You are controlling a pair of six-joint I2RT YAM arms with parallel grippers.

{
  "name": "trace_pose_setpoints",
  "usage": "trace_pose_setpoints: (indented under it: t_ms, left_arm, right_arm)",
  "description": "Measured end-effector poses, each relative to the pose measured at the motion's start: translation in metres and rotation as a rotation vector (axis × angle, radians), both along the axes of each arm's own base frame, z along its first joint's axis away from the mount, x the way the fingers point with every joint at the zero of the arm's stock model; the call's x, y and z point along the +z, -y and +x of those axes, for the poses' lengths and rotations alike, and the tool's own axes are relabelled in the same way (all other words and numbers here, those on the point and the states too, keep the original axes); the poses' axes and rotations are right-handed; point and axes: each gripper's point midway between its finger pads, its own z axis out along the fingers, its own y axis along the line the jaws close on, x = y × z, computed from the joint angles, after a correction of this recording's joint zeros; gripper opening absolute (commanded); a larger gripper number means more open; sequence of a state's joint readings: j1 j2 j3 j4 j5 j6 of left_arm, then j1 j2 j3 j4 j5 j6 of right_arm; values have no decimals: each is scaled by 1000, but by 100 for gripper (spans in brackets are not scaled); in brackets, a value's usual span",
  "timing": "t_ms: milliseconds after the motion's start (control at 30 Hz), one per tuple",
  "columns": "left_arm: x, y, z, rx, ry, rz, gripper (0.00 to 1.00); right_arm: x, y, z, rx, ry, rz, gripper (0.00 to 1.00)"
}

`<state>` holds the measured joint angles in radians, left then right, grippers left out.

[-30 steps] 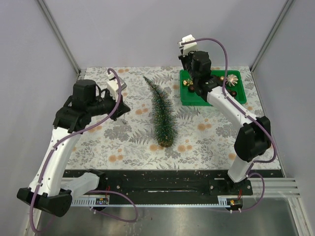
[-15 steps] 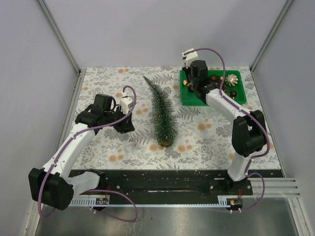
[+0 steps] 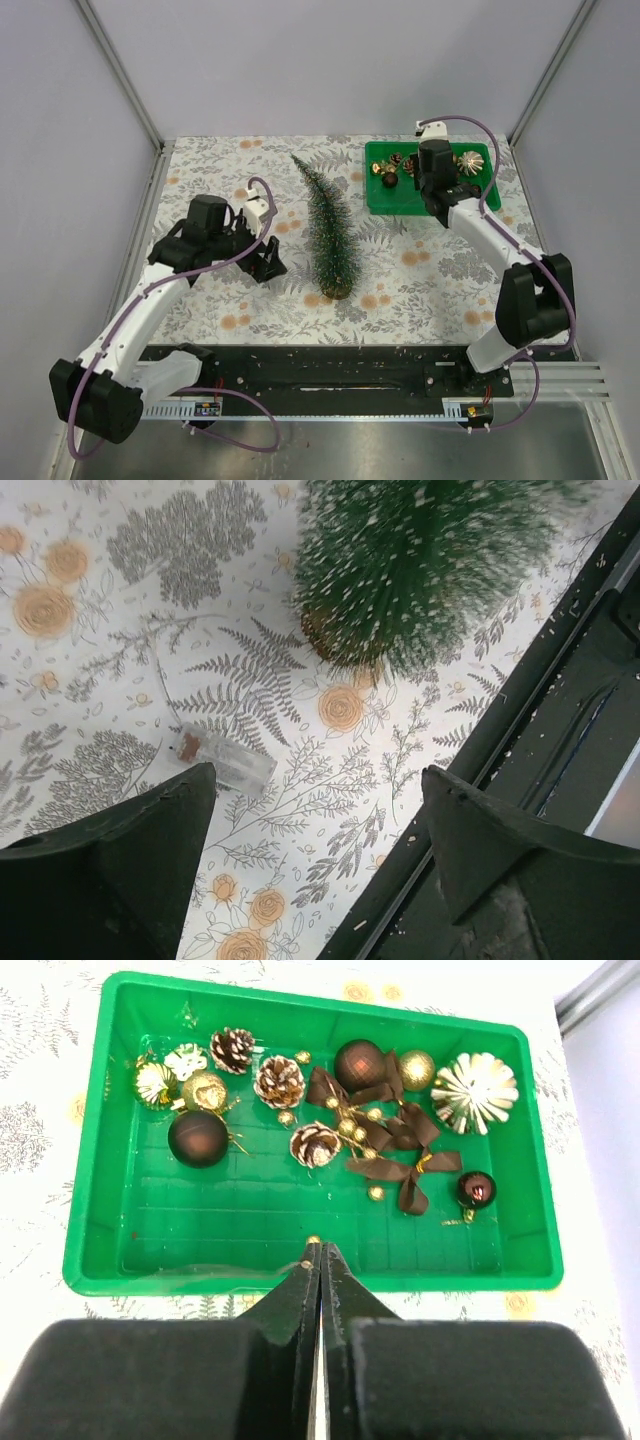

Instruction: Decorate the small christmas tree

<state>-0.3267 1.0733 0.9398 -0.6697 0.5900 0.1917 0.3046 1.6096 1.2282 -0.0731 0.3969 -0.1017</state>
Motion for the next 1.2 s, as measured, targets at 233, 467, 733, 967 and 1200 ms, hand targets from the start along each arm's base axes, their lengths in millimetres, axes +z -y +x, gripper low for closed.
trace_pose_setpoints:
  t_ms: [233,467,733,967,1200]
  left_arm:
    - [32,-1,-9,-9,88,-33,88]
    - [62,6,-37,-126,193,-21,73]
    - [86,37,-107,-459,315,54,73]
    - [104,74,-117,-583,382,75,77]
    - [88,108,-129,-689,436,132,82]
  right_arm:
    - [18,11,-40,-54,-53,65,0]
    - [38,6,-110,-18,-115,235,0]
    - [51,-12,-201,111,-224,426,0]
    - [59,-40,-278,294,-361,594,0]
    - [64,-72,-339,492,-530,760,0]
